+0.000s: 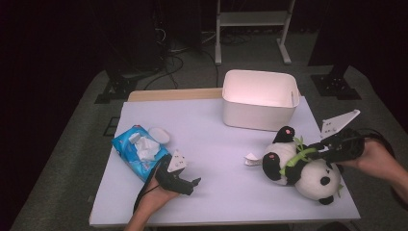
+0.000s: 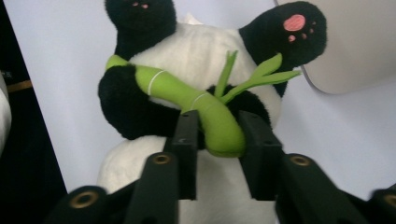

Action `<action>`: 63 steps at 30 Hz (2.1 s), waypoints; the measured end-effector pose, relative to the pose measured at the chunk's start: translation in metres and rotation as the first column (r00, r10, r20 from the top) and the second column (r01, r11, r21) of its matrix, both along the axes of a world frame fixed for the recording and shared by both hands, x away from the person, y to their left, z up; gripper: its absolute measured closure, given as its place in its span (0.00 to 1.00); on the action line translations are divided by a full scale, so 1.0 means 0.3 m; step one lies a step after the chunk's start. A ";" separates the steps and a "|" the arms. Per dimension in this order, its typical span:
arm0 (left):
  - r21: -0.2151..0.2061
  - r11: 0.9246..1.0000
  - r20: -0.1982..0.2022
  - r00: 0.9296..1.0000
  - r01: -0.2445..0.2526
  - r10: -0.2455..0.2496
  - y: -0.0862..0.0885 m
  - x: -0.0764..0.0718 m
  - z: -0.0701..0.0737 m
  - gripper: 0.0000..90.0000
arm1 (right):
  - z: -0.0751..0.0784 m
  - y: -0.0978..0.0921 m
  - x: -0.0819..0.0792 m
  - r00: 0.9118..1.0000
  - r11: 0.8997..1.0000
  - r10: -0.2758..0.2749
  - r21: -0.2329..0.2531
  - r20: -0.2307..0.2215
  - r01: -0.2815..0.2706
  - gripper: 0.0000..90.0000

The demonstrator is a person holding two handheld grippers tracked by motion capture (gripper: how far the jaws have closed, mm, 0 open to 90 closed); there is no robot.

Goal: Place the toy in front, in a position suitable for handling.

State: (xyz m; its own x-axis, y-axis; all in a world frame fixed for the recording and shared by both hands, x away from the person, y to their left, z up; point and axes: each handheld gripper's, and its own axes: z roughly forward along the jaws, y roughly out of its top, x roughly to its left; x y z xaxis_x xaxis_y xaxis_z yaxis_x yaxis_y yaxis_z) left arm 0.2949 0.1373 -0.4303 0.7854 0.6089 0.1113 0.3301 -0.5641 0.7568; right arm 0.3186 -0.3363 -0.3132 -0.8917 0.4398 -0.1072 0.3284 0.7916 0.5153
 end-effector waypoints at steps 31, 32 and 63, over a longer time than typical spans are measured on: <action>-0.019 1.000 0.001 1.000 -0.019 0.019 0.011 0.002 0.001 0.06 | 0.158 0.211 0.010 0.977 0.973 0.201 0.101 0.071 -0.208 0.86; -0.019 1.000 0.001 1.000 -0.019 0.019 0.011 0.002 0.001 0.06 | 0.160 0.228 0.015 0.974 0.970 0.212 0.103 0.074 -0.219 0.86; 0.041 0.999 -0.046 0.999 0.028 -0.026 0.046 -0.062 -0.009 0.06 | 0.003 0.700 0.150 0.894 0.887 0.446 0.153 -0.041 -0.435 0.68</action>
